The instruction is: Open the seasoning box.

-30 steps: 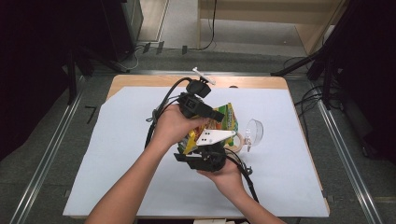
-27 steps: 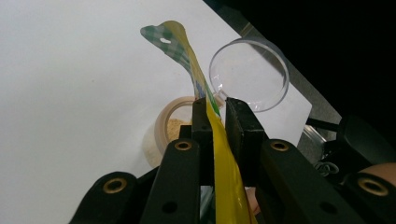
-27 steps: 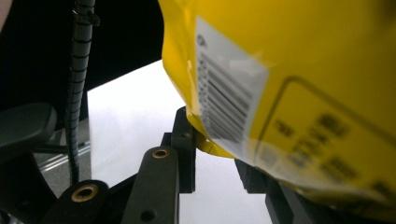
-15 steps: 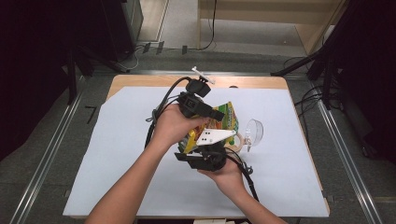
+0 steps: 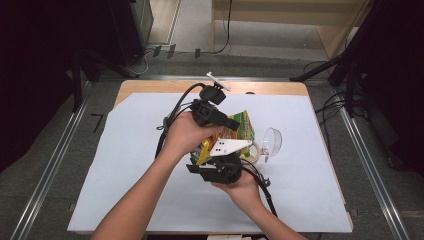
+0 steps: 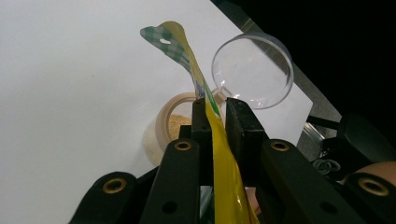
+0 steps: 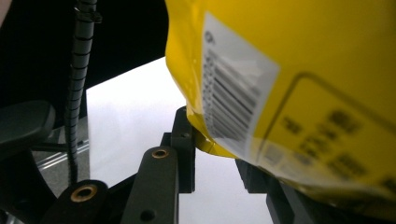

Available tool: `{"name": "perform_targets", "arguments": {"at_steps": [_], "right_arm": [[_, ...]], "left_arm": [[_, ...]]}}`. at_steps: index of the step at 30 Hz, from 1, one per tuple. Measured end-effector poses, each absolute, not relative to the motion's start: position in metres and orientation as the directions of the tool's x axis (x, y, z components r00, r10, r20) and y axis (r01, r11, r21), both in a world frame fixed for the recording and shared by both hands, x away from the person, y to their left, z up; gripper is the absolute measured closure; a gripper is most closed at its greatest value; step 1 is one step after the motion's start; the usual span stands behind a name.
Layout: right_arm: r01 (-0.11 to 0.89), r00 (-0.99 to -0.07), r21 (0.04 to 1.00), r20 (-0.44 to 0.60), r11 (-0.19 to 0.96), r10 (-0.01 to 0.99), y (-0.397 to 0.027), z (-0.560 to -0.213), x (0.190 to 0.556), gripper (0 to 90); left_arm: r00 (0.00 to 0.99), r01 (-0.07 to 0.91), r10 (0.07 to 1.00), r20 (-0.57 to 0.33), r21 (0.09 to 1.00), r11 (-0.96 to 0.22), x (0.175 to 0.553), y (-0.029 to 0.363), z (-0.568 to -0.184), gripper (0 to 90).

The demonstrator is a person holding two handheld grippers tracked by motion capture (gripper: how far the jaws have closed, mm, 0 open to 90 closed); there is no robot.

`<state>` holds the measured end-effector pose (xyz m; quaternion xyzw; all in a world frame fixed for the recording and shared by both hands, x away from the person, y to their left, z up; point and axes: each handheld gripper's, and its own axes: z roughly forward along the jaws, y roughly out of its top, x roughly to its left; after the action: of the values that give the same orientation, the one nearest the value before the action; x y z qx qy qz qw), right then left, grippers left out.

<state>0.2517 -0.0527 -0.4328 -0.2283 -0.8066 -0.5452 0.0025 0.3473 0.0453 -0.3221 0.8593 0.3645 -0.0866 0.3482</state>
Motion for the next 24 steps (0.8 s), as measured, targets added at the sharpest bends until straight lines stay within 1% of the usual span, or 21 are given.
{"name": "perform_targets", "arguments": {"at_steps": [13, 24], "right_arm": [[0.395, -0.887, 0.87, 0.278, 0.295, 0.369, -0.0534, -0.4359, 0.2531, 72.5], [0.396, -0.885, 0.87, 0.276, 0.294, 0.374, -0.0543, -0.4361, 0.2534, 72.4]], "left_arm": [[0.717, 0.691, 0.563, -0.411, 0.524, -0.497, 0.3509, 0.0436, -0.3264, 82.7], [0.716, 0.693, 0.559, -0.418, 0.526, -0.494, 0.352, 0.0427, -0.3267, 82.7]]}}
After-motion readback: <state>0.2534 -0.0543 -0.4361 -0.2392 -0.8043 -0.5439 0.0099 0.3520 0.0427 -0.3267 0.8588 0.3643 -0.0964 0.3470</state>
